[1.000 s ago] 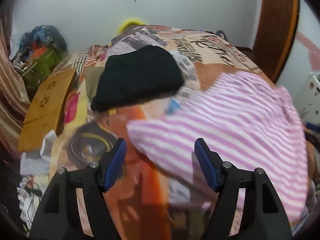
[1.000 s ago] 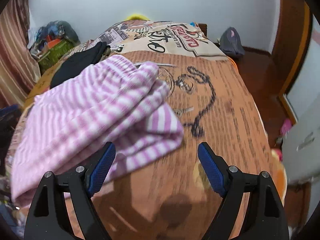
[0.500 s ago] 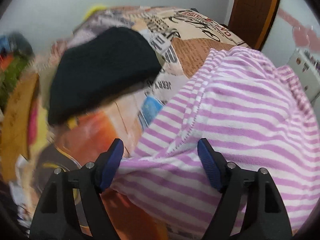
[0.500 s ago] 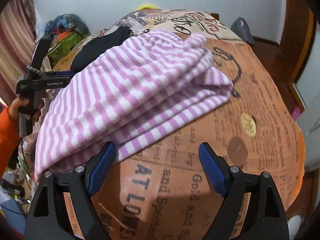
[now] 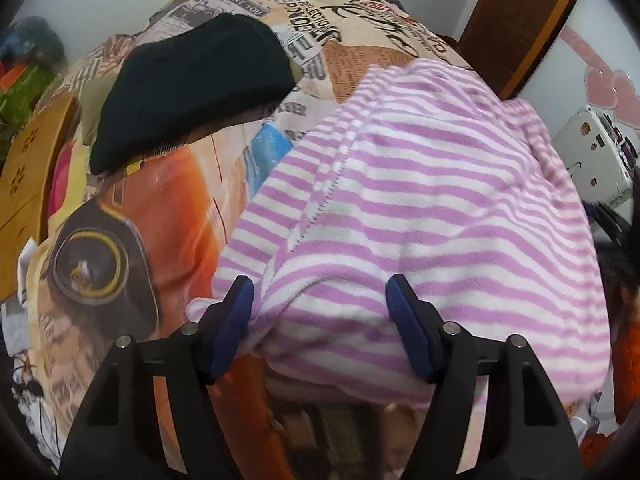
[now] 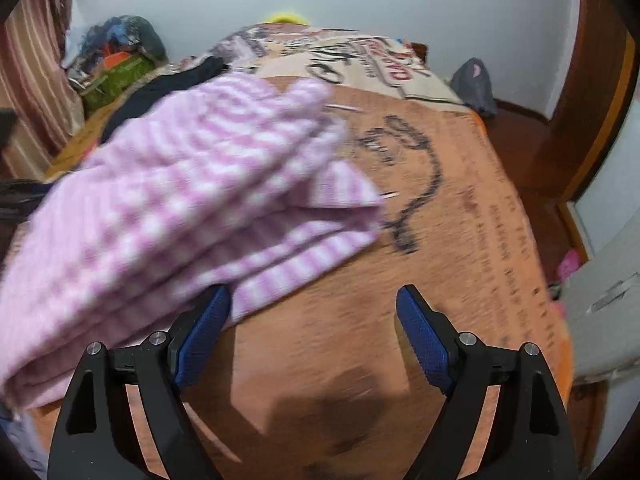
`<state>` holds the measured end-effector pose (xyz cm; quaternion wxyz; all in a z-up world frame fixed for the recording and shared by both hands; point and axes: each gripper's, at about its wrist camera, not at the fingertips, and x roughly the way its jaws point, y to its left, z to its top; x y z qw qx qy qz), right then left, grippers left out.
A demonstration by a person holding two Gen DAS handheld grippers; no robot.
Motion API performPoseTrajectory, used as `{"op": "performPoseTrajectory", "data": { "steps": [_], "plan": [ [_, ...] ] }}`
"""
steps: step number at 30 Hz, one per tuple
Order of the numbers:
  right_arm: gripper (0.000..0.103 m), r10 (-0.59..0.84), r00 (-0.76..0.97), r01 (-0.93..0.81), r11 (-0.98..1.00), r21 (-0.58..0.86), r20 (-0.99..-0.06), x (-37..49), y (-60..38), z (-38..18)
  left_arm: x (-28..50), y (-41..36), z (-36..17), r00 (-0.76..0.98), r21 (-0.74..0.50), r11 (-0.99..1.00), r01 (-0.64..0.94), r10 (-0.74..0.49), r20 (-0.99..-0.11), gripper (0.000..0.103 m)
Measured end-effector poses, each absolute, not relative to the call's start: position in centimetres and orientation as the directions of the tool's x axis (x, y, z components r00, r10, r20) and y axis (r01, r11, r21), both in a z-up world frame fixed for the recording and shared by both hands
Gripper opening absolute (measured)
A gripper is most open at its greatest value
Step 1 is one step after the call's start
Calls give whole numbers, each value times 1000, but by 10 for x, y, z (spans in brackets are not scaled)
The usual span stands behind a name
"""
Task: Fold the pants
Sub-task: 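Press and smooth the folded pants stack with the left gripper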
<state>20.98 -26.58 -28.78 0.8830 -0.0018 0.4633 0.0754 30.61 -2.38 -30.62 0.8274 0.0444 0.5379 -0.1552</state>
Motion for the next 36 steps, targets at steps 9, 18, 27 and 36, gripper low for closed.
{"op": "performPoseTrajectory", "data": {
  "steps": [9,18,27,36],
  "plan": [
    [82,106,557,-135,990,36,-824,238,-297,-301,261,-58,-299,427,-50,967,248,-155,-891,68],
    [82,164,524,-202,977,65,-836,282,-297,-310,236,-72,-298,447,-78,977,197,-160,-880,68],
    [77,199,482,-226,969,99,-854,314,-281,-310,213,-68,-288,499,-92,977,191,-178,-848,67],
    [78,141,549,-136,988,78,-824,274,-310,-271,261,-56,-241,589,-17,960,281,-187,-786,68]
  ]
}}
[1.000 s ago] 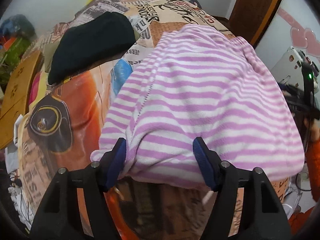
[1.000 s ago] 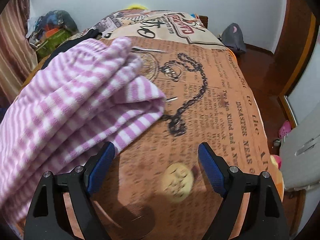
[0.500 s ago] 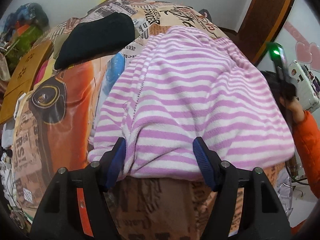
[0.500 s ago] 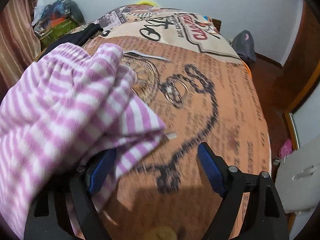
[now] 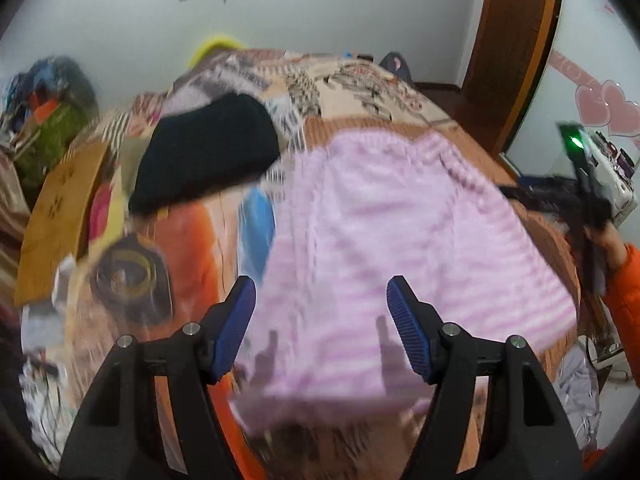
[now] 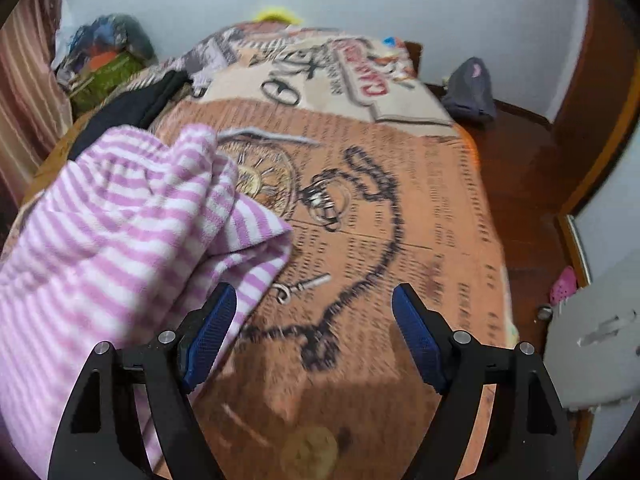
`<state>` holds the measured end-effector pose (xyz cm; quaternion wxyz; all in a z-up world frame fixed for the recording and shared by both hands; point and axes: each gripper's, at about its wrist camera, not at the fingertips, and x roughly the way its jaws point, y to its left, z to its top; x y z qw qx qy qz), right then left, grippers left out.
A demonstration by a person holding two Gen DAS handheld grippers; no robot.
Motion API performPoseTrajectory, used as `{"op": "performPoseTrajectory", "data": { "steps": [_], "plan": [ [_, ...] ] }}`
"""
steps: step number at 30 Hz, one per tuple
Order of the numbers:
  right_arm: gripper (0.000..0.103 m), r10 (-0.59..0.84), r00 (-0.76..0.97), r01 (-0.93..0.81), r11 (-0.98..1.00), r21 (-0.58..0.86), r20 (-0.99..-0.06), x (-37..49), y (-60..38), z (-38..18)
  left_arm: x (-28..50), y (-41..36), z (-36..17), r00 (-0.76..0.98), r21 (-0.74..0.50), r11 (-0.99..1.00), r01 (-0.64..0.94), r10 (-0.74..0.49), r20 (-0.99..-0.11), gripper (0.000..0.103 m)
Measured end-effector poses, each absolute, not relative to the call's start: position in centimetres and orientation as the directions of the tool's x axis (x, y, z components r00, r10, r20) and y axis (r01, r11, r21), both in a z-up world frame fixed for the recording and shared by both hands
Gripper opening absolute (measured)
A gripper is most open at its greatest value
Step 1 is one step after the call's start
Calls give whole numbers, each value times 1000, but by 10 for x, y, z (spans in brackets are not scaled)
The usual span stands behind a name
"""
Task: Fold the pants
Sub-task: 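Press and smooth the folded pants stack with the left gripper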
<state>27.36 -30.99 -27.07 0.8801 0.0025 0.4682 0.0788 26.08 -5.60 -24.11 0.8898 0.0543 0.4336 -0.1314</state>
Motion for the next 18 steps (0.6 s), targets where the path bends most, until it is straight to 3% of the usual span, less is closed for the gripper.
{"op": "performPoseTrajectory", "data": {
  "steps": [10,18],
  "plan": [
    [78,193,626,-194,977,89,-756,260,-283,-225,368,-93,-249,596,61,926,372,-188,-781,70],
    [77,275,595,-218,960,177,-755,305,-248,-255,432,-113,-292,475,-41,913,405,-249,-844,70]
  ]
}}
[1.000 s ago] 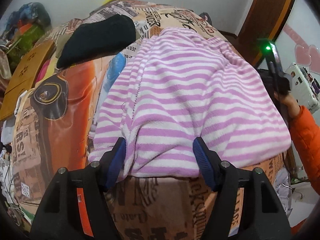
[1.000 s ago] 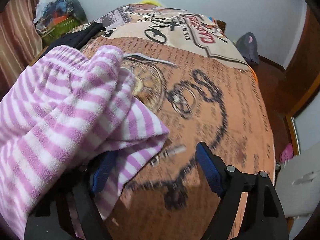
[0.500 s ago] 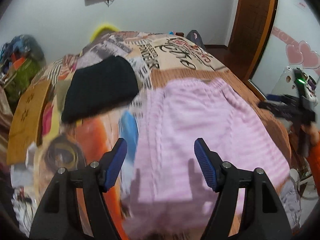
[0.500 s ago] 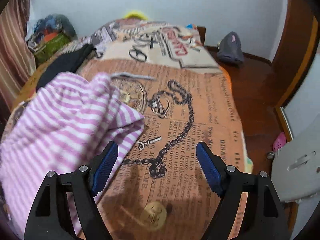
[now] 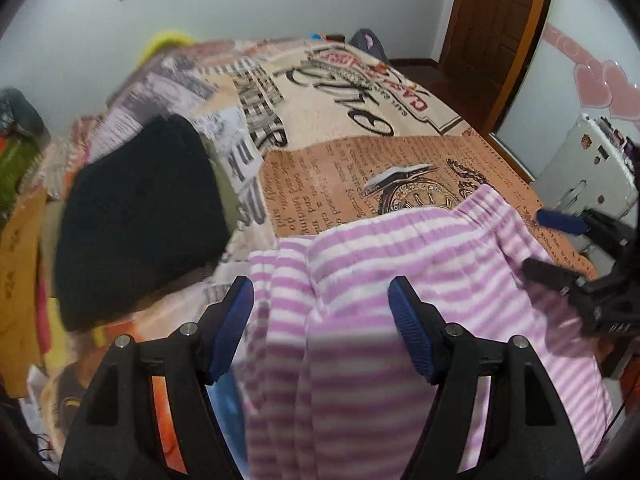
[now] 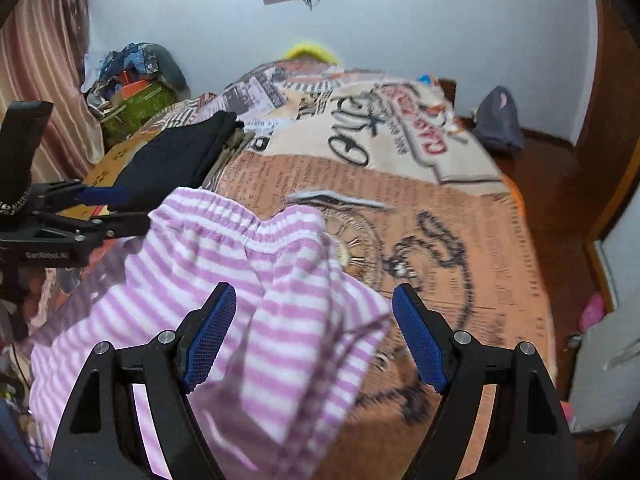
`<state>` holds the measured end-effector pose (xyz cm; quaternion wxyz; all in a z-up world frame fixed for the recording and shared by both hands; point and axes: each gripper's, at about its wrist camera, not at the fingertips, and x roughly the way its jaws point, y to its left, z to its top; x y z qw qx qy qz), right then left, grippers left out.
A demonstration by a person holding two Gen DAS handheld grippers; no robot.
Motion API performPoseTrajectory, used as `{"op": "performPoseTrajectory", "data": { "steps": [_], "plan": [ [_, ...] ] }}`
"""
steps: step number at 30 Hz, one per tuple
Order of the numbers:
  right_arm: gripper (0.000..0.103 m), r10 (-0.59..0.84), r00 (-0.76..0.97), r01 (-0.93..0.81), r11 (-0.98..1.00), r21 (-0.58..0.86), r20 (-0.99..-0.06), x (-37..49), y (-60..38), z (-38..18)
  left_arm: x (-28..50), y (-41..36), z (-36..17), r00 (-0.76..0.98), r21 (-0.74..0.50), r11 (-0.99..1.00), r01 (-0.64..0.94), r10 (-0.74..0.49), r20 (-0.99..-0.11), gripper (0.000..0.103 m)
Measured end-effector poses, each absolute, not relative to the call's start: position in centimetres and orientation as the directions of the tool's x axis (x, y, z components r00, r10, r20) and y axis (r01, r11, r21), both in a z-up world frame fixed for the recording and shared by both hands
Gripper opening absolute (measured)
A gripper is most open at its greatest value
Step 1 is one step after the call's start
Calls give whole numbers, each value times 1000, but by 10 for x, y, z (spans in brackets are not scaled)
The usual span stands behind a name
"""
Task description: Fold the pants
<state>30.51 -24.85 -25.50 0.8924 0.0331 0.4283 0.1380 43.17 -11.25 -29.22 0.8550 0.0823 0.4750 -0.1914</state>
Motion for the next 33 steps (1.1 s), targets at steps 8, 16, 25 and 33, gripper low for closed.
{"op": "performPoseTrajectory", "data": {
  "steps": [8,16,25,33],
  "plan": [
    [28,361,548,-274,930,245,-755,319,-245,-282,450,-124,-301,433,-97,863,495,-342,-834,24],
    [21,331,587,-248,942,225,-739,313,-252,-283,463,-133,-309,429,-36,864,503,-285,-857,26],
    [23,311,608,-229,950,214,-730,287,-258,-254,425,-112,-256,522,-13,887,461,-283,-805,33],
    [33,390,557,-334,914,232,-733,236,-230,-242,367,-93,-293,446,13,892,452,-213,-869,53]
  ]
}}
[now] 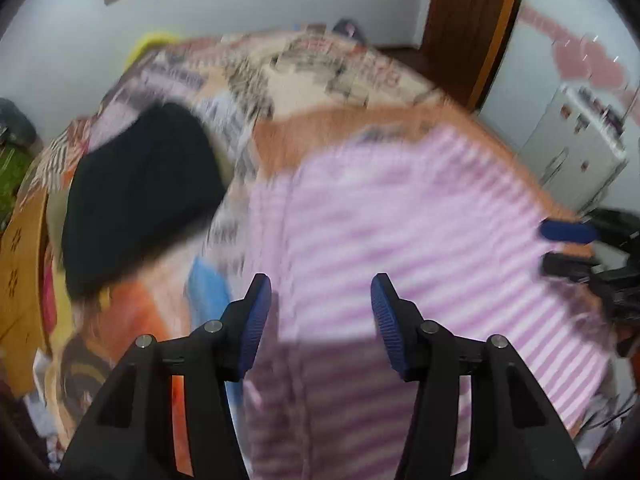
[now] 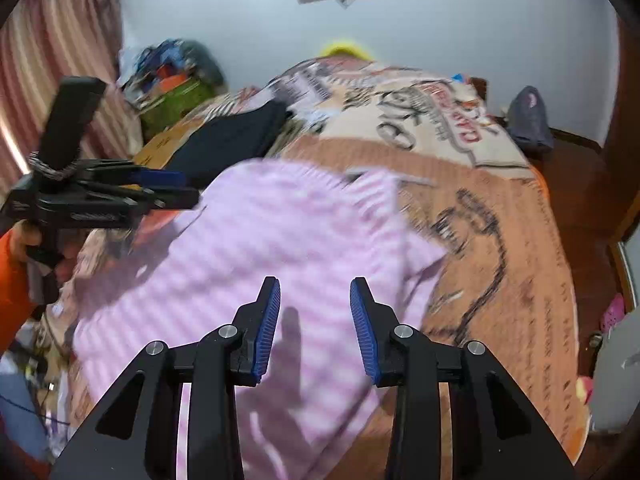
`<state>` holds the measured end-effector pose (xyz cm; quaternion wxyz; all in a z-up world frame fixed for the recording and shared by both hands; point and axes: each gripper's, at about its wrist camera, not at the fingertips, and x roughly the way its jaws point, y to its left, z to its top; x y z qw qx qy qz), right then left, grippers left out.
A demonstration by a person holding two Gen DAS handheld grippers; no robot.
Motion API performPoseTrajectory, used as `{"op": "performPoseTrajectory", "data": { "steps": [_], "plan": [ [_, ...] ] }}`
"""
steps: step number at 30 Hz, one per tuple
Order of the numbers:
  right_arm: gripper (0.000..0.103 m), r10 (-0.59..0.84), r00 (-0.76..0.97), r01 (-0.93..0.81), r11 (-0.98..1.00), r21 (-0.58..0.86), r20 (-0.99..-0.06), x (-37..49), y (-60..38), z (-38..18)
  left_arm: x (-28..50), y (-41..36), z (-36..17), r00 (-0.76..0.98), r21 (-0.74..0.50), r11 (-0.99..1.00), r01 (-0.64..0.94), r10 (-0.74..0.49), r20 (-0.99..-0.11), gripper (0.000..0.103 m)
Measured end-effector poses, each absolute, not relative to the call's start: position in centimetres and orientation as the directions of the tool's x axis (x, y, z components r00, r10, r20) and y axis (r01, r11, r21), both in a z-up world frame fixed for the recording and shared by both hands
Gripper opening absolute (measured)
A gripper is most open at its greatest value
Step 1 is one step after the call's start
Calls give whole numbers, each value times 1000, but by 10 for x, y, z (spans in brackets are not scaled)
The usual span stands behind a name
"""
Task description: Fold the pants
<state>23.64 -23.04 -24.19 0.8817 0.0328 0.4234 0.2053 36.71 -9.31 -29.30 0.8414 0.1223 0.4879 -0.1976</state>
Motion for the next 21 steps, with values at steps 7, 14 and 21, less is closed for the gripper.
{"op": "performPoseTrajectory", "data": {
  "steps": [7,14,21],
  "plan": [
    [45,300,541,-288,944,163,-786,198,-236,-259,337,-42,-288,493,49,933,358,-144,-858,56],
    [46,197,551,-132,980,148,-811,171,-277,-249,312,-12,-262,531,16,944,331,-172,-830,67],
    [75,238,597,-82,968,236,-766,166,-273,-232,310,-39,-272,512,-42,917,396,-259,-819,82]
  ]
}}
